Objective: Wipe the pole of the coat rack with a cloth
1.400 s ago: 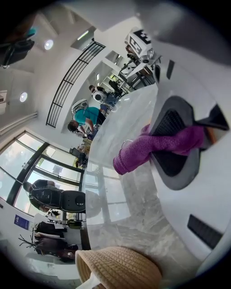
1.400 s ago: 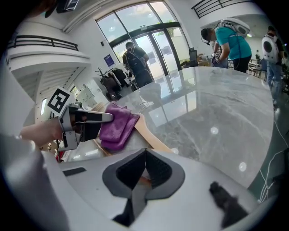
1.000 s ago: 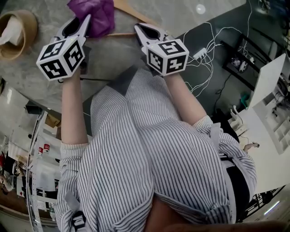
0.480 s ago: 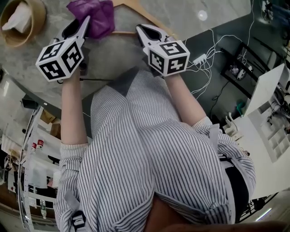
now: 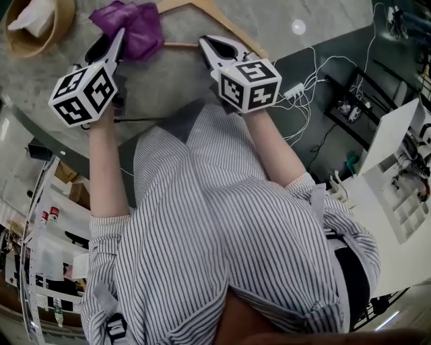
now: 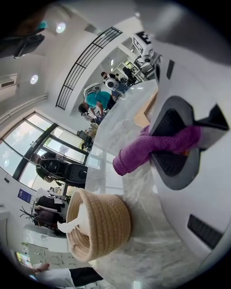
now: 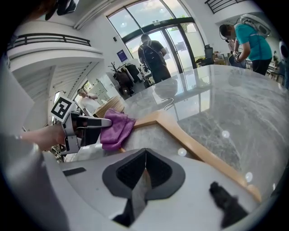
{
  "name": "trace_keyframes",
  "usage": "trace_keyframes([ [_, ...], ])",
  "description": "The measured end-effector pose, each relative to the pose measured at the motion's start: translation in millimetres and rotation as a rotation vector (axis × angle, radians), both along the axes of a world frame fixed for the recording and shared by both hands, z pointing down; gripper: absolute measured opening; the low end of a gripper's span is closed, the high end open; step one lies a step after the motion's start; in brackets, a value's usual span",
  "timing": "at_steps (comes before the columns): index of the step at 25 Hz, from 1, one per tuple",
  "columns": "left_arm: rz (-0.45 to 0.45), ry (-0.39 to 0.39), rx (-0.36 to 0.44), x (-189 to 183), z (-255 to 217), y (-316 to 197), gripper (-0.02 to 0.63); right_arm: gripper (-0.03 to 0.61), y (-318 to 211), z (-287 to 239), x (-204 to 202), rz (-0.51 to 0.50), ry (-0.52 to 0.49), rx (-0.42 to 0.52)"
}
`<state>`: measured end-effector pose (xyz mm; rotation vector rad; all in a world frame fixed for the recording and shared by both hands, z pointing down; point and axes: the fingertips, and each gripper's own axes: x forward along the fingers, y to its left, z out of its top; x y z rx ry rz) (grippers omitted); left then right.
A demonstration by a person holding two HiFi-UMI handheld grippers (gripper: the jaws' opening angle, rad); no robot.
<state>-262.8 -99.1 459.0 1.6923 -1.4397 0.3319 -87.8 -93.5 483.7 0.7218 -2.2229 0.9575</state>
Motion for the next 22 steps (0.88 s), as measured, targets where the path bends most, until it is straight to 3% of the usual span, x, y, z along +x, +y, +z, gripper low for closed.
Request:
trace_keyframes([
  [22, -0.140, -0.030, 0.006, -51.4, -13.4, 49.5, 0.086, 0.015, 13.8, -2.3, -17.9, -0.071, 0.015, 0.018],
])
